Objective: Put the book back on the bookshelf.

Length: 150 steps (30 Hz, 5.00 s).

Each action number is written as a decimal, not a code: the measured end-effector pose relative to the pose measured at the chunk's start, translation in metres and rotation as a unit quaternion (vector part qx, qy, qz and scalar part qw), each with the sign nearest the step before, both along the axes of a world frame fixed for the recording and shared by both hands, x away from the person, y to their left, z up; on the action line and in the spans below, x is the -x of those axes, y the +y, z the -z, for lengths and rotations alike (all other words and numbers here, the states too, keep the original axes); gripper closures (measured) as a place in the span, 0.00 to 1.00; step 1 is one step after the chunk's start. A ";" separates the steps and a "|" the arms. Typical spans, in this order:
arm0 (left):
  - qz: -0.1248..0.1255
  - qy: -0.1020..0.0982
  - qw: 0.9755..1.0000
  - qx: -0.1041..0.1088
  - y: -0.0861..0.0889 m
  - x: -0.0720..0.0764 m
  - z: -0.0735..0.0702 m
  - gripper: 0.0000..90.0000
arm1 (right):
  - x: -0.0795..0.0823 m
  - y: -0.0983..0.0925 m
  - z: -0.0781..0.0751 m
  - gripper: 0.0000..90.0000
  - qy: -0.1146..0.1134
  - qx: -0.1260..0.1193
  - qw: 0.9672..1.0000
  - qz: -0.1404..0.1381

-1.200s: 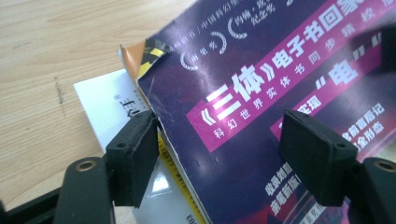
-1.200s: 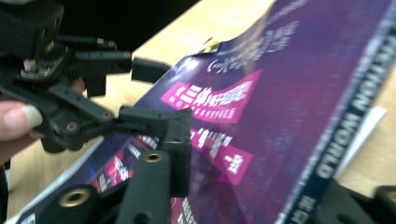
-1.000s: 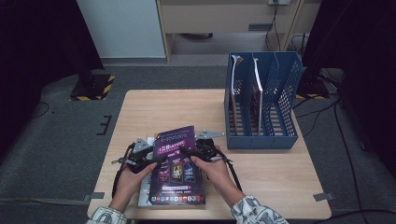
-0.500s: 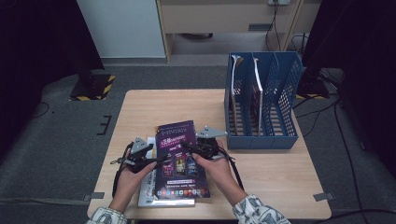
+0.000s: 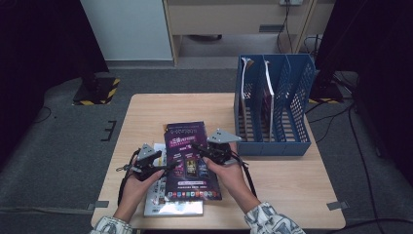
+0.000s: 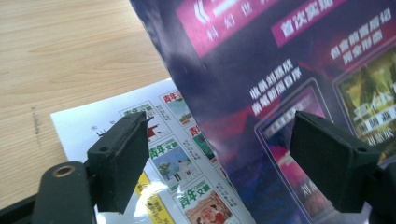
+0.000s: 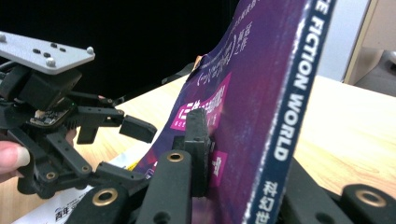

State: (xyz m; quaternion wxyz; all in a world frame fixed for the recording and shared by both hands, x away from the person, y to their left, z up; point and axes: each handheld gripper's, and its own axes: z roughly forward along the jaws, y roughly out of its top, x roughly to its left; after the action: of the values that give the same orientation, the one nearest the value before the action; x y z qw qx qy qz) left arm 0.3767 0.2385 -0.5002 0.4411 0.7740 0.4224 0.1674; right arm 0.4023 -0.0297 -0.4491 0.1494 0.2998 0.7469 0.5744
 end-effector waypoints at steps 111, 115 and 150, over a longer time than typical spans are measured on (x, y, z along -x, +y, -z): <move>0.048 -0.040 0.998 -0.003 0.002 0.008 -0.018 0.91 | -0.003 -0.021 -0.053 0.65 -0.080 -0.075 0.993 -0.053; 0.048 -0.041 0.998 -0.004 0.003 0.008 -0.018 0.91 | -0.004 -0.018 -0.056 0.65 -0.085 -0.075 0.992 -0.059; 0.040 -0.044 0.998 -0.004 0.003 0.007 -0.016 0.85 | -0.003 -0.017 -0.054 0.93 -0.089 -0.078 0.992 -0.048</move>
State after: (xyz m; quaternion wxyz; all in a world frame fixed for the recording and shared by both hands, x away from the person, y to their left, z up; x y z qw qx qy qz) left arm 0.3693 0.2416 -0.4841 0.4625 0.7839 0.3704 0.1857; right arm 0.4058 -0.0469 -0.3948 0.1641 0.2220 0.6971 0.6617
